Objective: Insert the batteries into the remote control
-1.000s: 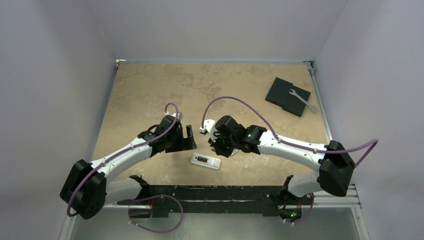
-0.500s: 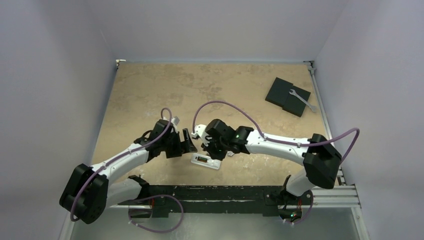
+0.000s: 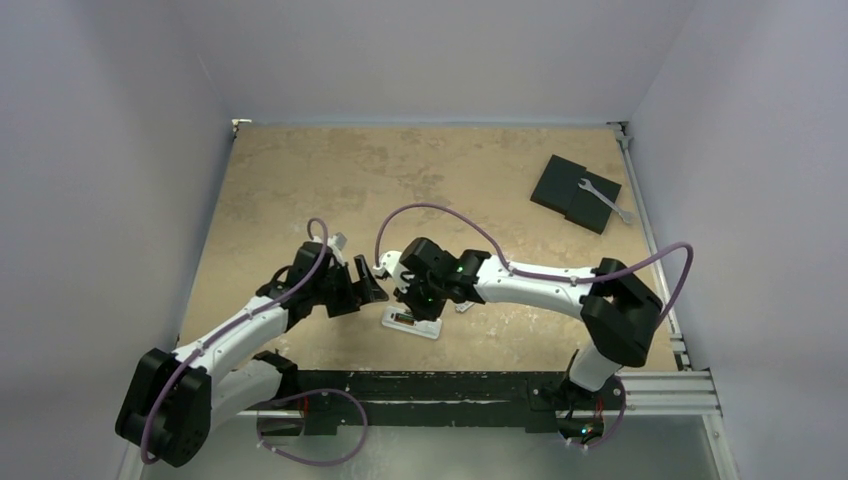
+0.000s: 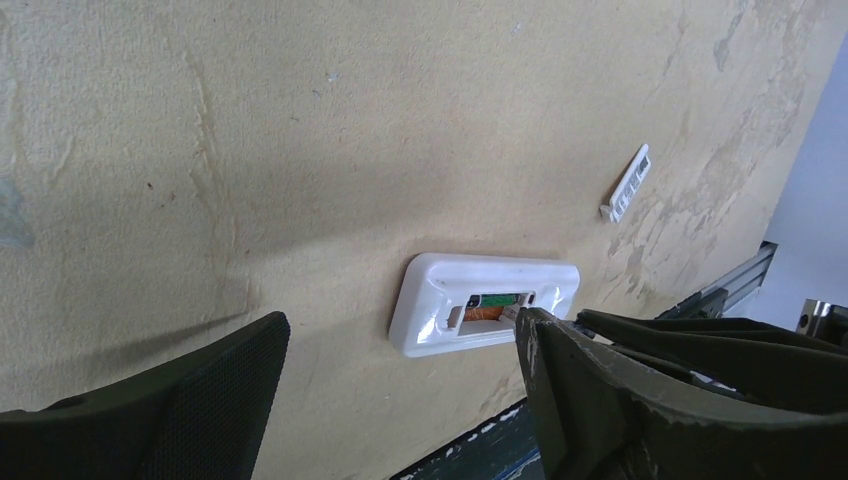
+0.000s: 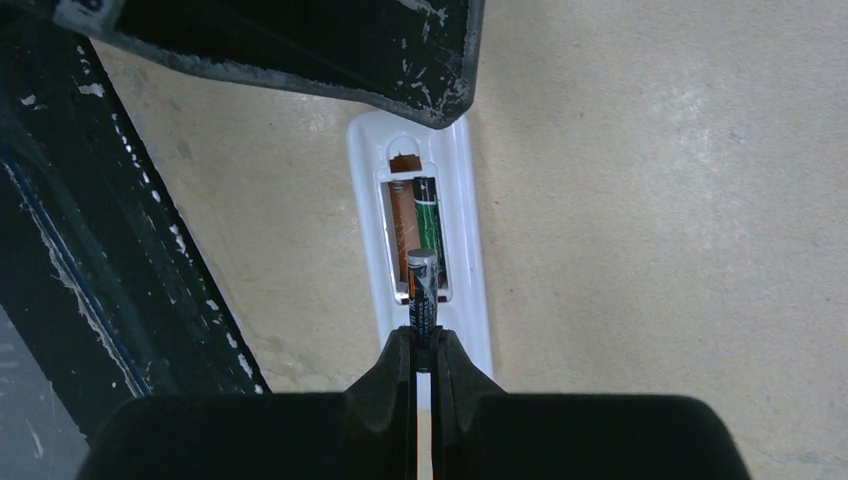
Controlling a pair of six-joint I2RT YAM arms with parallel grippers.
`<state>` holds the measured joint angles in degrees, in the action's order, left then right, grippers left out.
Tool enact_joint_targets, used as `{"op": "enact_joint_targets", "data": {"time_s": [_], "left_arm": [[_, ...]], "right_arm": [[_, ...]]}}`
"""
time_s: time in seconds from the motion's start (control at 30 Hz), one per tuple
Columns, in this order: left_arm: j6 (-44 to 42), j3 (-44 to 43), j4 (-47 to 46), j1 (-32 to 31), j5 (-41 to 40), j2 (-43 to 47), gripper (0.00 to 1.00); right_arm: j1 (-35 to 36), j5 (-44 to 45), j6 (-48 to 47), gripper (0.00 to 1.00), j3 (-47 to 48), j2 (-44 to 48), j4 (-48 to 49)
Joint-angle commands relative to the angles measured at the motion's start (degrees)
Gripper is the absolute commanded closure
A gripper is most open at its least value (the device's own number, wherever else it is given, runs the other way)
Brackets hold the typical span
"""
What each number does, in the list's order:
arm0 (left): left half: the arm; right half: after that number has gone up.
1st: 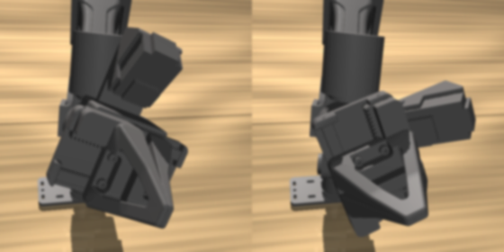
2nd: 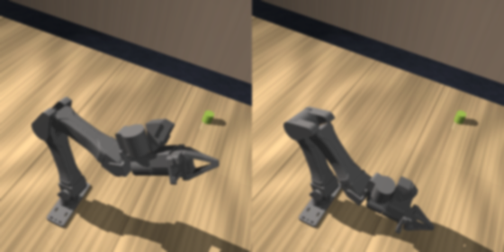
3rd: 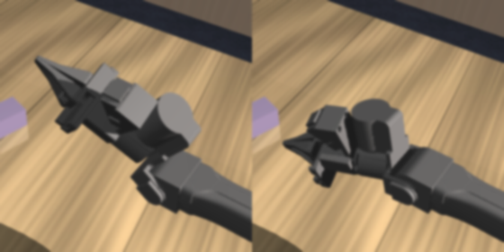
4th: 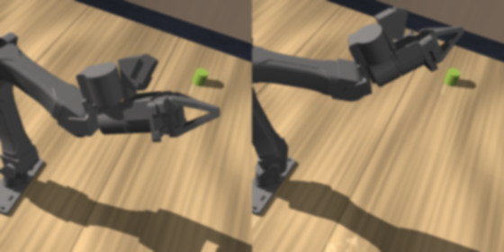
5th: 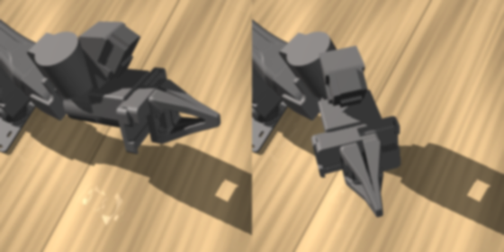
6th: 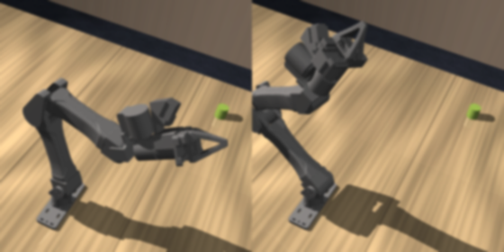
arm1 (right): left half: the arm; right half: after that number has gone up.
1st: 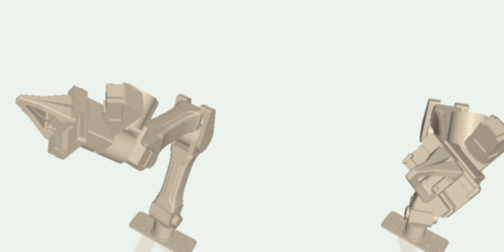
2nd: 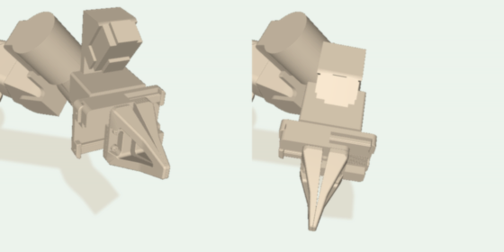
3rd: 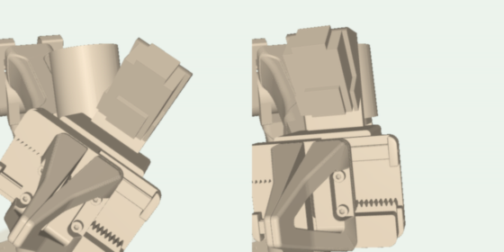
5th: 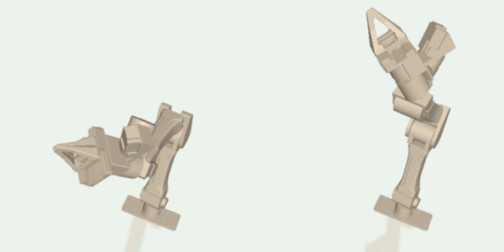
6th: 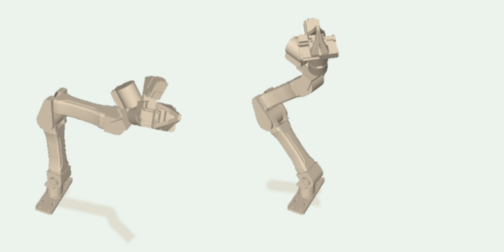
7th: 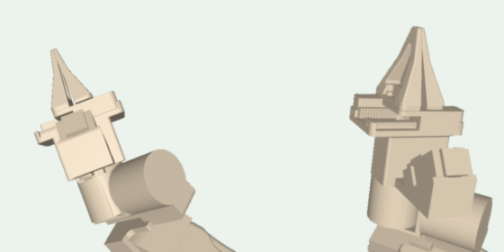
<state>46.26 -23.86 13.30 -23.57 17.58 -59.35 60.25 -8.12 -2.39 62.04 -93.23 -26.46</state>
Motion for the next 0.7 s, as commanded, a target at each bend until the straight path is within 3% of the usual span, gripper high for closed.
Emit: {"op": "enact_joint_targets", "data": {"time_s": [0.0, 0.67], "left_arm": [[0.74, 0.41, -1.21, 0.72, 0.07, 1.25, 0.17], [0.33, 0.32, -1.03, 0.84, -0.19, 1.41, 0.18]], "right_arm": [[0.78, -2.11, -0.37, 0.92, 3.03, -1.14, 0.76], [1.53, -2.42, -0.64, 0.86, 5.06, -5.54, 0.05]]}}
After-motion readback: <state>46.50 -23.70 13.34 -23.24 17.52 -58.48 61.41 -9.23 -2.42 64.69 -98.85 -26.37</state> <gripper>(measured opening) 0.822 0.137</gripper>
